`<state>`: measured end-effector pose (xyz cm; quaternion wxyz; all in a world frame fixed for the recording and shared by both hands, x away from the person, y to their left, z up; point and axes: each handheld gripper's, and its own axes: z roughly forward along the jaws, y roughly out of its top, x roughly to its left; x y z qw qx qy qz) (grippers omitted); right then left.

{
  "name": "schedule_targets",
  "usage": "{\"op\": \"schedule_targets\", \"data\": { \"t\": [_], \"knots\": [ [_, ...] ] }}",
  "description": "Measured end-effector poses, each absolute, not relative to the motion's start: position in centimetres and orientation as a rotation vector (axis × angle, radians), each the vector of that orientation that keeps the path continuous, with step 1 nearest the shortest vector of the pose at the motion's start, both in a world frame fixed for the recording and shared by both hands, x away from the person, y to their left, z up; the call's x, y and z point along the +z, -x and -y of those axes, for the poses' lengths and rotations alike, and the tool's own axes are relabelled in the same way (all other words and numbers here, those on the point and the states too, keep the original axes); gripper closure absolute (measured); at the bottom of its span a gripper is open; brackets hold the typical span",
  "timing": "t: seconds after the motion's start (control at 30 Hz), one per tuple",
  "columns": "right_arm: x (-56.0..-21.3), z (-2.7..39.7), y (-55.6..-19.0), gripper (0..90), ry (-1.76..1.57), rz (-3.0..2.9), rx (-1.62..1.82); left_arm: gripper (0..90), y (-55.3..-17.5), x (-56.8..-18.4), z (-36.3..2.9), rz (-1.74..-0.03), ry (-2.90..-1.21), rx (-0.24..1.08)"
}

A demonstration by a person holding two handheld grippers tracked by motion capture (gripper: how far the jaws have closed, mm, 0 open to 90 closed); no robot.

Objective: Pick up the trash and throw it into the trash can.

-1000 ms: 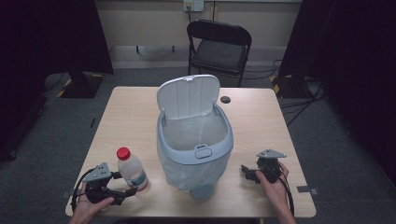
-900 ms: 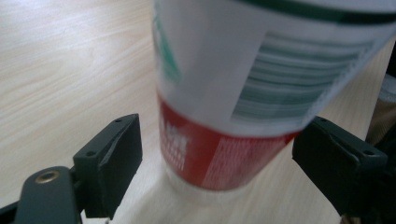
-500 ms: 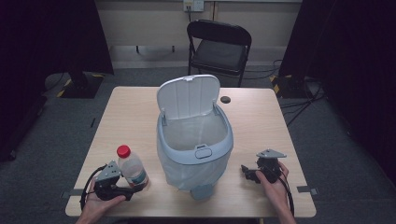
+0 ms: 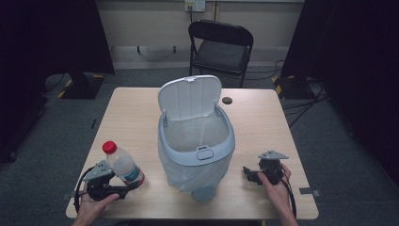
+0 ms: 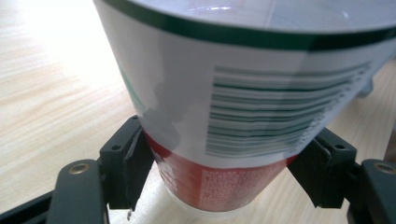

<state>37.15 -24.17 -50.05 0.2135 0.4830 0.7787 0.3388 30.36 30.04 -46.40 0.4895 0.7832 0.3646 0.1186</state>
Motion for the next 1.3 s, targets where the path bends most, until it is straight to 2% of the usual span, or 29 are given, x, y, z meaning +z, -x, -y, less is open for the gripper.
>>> {"op": "schedule_targets", "data": {
  "t": [0.6,1.3],
  "knots": [
    [-50.0,24.2,-37.2,11.5,-1.341,-2.161,0.940,27.9,-29.6,-43.7,-30.4,-0.879,-1.801,0.332],
    [-50.0,24.2,-37.2,11.5,-1.341,-2.161,0.940,27.9,-31.0,-36.5,-27.7,-0.762,-1.716,0.448]
  ]
}}
